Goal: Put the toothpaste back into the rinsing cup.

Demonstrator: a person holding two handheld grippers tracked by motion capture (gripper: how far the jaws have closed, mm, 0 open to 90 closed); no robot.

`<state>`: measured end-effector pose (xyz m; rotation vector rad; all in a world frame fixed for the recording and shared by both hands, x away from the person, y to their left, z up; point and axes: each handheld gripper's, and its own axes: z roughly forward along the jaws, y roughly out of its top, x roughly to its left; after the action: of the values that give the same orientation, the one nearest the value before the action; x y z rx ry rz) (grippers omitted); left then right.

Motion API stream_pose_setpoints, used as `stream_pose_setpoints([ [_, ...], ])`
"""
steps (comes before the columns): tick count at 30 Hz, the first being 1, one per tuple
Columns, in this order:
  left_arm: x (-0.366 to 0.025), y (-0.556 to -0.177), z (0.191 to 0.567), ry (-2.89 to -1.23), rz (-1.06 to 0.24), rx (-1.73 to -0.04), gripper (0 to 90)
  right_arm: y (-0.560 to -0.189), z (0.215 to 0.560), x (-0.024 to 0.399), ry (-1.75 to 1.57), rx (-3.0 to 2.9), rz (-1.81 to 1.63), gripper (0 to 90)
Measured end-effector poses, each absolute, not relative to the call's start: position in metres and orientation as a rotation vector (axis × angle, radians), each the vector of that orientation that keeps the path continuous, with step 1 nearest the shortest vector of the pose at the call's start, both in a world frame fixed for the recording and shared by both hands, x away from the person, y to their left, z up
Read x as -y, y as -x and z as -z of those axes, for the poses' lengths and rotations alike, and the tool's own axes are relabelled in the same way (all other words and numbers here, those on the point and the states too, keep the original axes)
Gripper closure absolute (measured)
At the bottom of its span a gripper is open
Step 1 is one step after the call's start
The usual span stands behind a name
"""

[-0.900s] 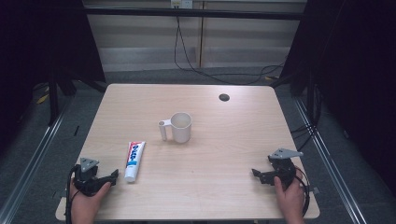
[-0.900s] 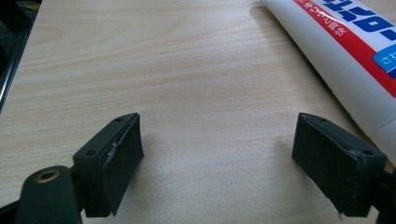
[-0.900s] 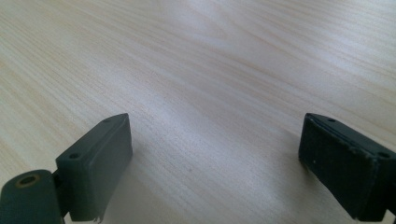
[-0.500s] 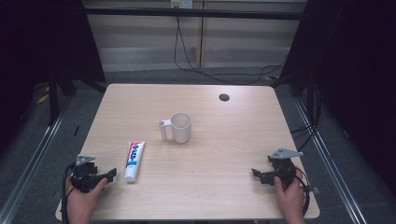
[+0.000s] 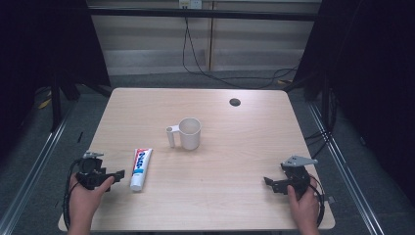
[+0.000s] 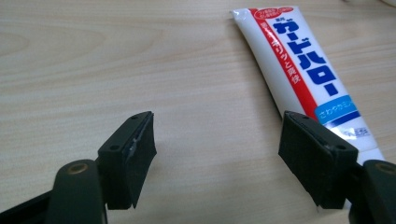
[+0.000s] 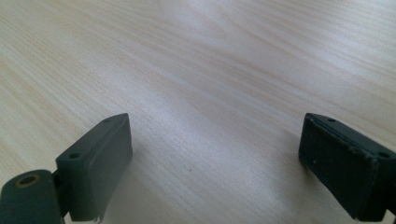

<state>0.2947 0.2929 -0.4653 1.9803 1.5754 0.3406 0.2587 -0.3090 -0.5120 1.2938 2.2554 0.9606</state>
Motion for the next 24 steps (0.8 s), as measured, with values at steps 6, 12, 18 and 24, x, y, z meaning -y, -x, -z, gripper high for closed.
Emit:
stream_pose_setpoints([
  [6, -0.287, -0.305, 0.456, -2.018, -0.303, -1.568, 27.4, -0.259, 0.512, 0.309, -1.294, -2.256, -0.96, 9.3],
  [12, -0.278, -0.315, 0.447, -2.043, -0.294, -1.544, 27.5, -0.259, 0.512, 0.309, -1.294, -2.255, -0.96, 9.3],
  [18, -0.269, -0.323, 0.443, -2.06, -0.281, -1.536, 27.8, -0.259, 0.512, 0.309, -1.293, -2.255, -0.96, 9.3],
  [24, -0.259, -0.331, 0.441, -2.09, -0.264, -1.521, 27.8, -0.259, 0.512, 0.309, -1.294, -2.255, -0.96, 9.3],
])
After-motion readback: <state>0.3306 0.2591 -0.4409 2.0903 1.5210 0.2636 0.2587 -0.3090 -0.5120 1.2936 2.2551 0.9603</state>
